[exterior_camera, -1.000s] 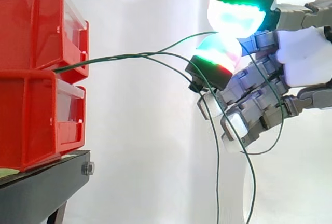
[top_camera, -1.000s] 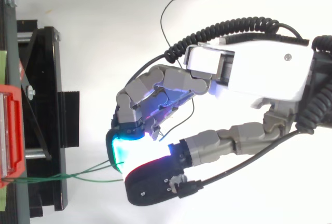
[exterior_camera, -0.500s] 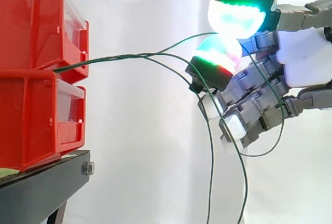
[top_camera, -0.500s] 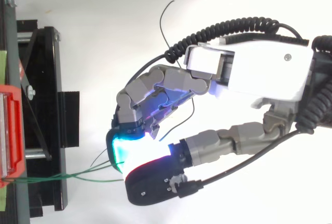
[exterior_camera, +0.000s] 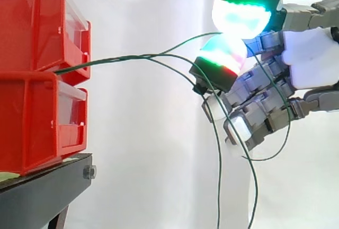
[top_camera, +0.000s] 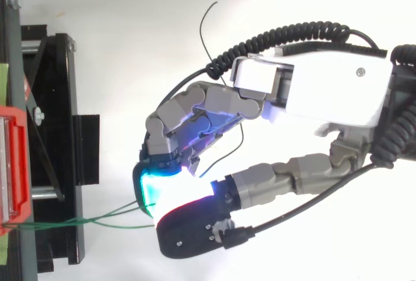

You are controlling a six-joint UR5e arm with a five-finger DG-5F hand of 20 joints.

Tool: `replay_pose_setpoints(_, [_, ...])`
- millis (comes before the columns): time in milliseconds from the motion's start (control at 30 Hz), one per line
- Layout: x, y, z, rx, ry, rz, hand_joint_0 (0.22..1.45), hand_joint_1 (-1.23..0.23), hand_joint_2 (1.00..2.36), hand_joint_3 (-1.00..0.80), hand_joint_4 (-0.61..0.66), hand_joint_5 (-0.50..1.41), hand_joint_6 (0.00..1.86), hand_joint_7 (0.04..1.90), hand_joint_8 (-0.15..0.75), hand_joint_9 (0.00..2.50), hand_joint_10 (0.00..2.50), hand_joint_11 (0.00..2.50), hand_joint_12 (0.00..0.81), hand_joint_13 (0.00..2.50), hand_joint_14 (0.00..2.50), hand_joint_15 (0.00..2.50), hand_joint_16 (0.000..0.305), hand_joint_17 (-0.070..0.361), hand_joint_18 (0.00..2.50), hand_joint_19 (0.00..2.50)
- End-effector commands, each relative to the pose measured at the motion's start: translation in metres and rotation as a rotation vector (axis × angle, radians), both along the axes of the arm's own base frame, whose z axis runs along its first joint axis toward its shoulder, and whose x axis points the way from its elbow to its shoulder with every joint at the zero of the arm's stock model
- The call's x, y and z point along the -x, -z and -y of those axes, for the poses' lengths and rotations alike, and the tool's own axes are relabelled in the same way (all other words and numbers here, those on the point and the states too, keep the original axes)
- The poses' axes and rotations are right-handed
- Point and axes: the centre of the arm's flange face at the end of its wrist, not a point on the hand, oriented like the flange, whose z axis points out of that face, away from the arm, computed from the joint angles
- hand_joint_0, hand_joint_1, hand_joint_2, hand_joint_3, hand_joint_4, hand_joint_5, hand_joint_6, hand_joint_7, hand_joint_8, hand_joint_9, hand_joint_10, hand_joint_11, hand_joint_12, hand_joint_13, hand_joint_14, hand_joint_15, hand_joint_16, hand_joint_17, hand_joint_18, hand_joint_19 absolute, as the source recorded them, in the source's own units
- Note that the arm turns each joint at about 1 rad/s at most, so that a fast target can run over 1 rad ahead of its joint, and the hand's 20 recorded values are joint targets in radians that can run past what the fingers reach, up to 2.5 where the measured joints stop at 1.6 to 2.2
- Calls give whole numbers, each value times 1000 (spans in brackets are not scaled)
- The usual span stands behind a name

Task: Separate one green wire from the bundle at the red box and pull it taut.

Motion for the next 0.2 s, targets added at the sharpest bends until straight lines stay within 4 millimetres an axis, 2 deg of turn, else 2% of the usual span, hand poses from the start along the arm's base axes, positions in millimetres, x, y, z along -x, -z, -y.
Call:
replay_pose_setpoints(0, [0, 0, 0, 0, 0, 1, 682, -773, 1022, -210, -66, -193, 886, 1119, 290, 771, 20, 612, 422, 647, 16, 446, 61, 136, 584, 381])
replay_pose_setpoints(167, [0, 1, 0, 1, 0, -2, 683, -774, 1021, -212, -67, -193, 886, 1122, 289, 768, 20, 612, 423, 646, 16, 449, 60, 136, 583, 382])
